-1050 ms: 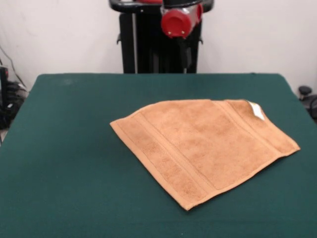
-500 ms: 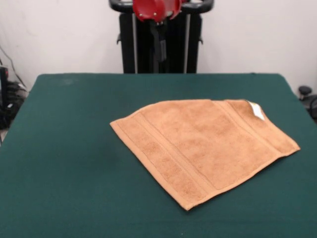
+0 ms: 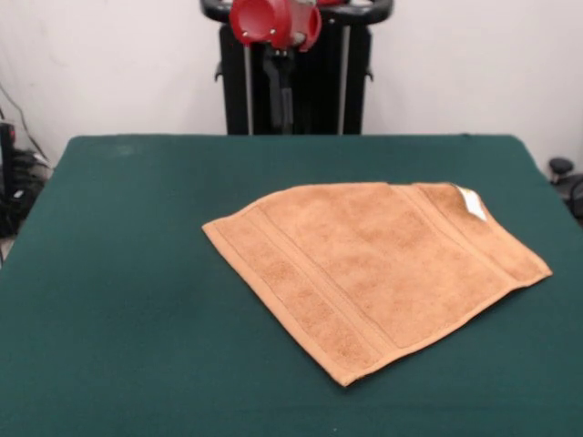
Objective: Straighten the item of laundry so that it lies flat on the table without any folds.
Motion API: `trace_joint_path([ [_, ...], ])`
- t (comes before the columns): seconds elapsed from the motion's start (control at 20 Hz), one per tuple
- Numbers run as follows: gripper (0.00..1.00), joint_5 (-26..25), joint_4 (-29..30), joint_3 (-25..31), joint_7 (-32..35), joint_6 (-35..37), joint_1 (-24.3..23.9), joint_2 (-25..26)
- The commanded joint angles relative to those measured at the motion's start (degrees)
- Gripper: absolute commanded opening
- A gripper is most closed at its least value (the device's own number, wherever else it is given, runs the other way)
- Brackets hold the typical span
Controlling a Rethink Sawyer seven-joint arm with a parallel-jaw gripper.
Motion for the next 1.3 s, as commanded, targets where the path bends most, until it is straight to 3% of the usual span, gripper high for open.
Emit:
trace_joint_path([
  [0.05, 0.0, -4.61, -2.02, -8.63, 5.91, -0.55, 2.68, 5.01],
  [0.55, 0.0, -8.49, -8.89, -16.38, 1.44, 4.6, 7.44, 17.81],
  [0.7, 0.0, -9.53, -10.85, -17.02, 1.45, 1.29, 8.43, 20.6],
  [0.9, 0.0, -9.15, -11.37, -15.94, 2.51, -2.57, 9.07, 20.62],
  [1.3, 0.0, -8.15, -8.78, -11.78, 4.12, -9.59, 9.34, 14.57],
])
